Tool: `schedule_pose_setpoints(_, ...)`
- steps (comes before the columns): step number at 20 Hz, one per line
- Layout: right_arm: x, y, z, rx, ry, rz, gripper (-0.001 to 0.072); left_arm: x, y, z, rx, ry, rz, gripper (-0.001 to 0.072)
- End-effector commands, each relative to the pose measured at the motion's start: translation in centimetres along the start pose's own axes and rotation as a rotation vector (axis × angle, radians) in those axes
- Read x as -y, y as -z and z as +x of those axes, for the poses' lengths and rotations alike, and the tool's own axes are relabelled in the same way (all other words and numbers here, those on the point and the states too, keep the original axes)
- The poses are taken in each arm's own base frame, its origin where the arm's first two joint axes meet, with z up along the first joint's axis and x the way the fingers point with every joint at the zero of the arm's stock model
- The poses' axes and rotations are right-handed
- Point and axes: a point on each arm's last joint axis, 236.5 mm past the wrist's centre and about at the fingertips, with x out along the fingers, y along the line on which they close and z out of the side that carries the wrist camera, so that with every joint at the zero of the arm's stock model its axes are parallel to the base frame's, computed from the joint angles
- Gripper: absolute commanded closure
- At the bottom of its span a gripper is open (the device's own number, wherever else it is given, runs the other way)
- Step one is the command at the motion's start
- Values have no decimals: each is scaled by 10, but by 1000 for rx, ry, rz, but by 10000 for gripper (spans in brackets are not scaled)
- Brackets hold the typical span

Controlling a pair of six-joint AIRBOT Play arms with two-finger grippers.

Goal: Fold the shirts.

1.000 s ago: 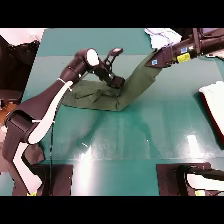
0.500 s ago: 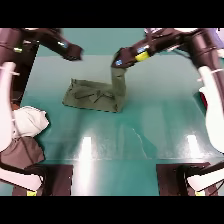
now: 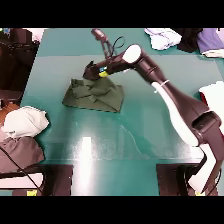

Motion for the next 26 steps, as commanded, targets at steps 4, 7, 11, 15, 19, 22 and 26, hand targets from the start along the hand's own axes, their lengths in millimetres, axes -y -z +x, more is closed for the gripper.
schedule_pose_setpoints(4, -37, 2, 68, 133, -118, -21, 52, 2, 30, 20, -100, 51, -41, 674)
schedule_pose_setpoints(7, -46, -14, 45, 154, -129, -42, 54, 1, 30, 21, -99, 51, -42, 674)
schedule_pose_setpoints(11, 11, 16, -24, -67, -55, 3, 137, 2, 34, 20, -116, 54, -41, 674)
schedule_pose_setpoints(15, 99, 97, -97, -237, 78, 320, 137, 2, 34, 20, -115, 55, -41, 675)
schedule_pose_setpoints(19, 163, 158, -126, -121, 240, 640, 136, 3, 32, 21, -108, 57, -41, 675)
schedule_pose_setpoints(22, 160, 182, -102, -72, 165, 788, -8, 5, 31, 21, -104, 65, -43, 674)
schedule_pose_setpoints(26, 157, 174, -61, 17, 34, 899, -8, 7, 32, 20, -107, 73, -43, 674)
